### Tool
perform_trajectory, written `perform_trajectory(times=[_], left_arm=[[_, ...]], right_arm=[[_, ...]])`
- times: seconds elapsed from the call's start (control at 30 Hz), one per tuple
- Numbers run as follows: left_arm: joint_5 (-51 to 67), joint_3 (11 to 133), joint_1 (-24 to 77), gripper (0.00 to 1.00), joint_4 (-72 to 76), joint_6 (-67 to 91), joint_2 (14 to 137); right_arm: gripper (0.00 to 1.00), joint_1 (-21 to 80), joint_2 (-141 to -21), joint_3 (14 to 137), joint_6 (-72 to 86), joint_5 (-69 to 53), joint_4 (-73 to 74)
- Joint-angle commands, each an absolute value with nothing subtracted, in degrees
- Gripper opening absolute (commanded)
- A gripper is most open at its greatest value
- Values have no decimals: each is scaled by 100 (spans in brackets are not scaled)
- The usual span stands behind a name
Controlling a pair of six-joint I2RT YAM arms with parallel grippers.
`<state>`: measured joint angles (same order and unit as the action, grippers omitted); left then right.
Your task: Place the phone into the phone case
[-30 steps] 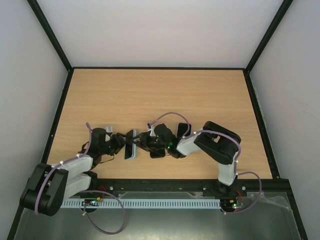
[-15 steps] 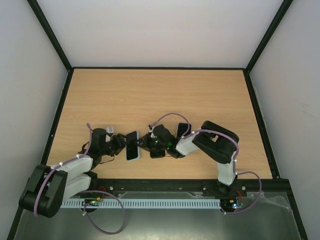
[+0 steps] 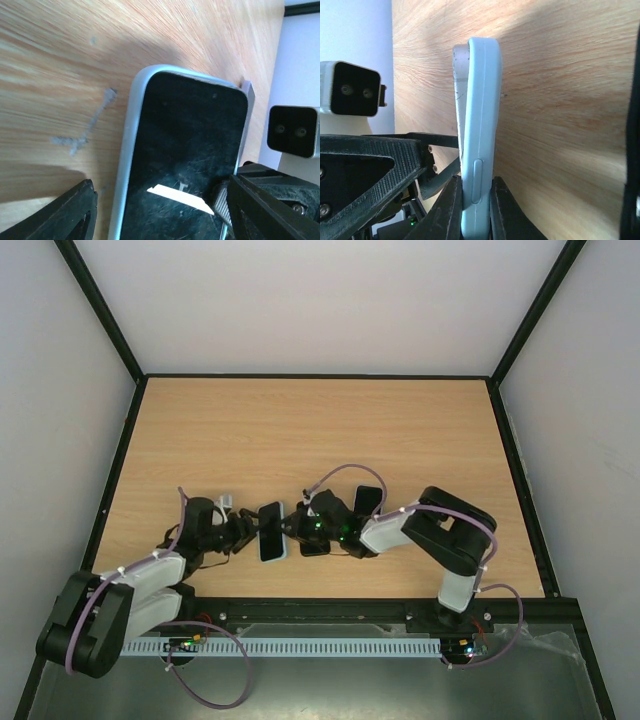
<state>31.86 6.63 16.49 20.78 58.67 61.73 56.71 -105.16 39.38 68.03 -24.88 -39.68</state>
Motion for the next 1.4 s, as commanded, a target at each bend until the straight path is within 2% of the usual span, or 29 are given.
perform_trajectory(times=[0.0,0.2,0.27,0.4,0.67,0.77,0.87,0.93,1.03,1.1,1.2,1.37], left_arm=[[3803,611,1696,73,2002,5687,5810],[4177,840,1743,76,1787,5558,5183],[4331,815,1758,74,2056,5742,5025],[4738,775,1832,61,2693,6163,4933],[5217,407,1934,20,4621,7314,4887],[5168,429,1984,10,4703,7312,4815],[5115,438,1995,3,4716,7290,4777],[5107,452,2003,2,4748,7295,4788],[5097,493,2030,2,4911,7309,4858],[5098,537,2051,3,5064,7344,4942],[5098,639,2107,2,5324,7411,5121],[4956,771,2150,3,5391,7356,5252]], right_arm=[[2,5647,-9659,3673,6424,-2248,-4044],[2,5608,-8744,3159,6400,-2282,-4355],[2,5603,-8471,3055,6403,-2341,-4482],[2,5601,-8077,2868,6530,-2566,-4922],[2,5601,-7732,2594,6598,-2693,-5378],[4,5600,-7700,2538,6567,-2622,-5348],[11,5593,-7676,2519,6542,-2614,-5252],[22,5590,-7614,2450,6568,-2610,-5235],[44,5593,-7506,2321,6632,-2648,-5244],[53,5590,-7496,2273,6665,-2750,-5254],[58,5590,-7565,2117,6817,-2947,-5487],[56,5598,-7672,1753,7120,-3197,-6138]])
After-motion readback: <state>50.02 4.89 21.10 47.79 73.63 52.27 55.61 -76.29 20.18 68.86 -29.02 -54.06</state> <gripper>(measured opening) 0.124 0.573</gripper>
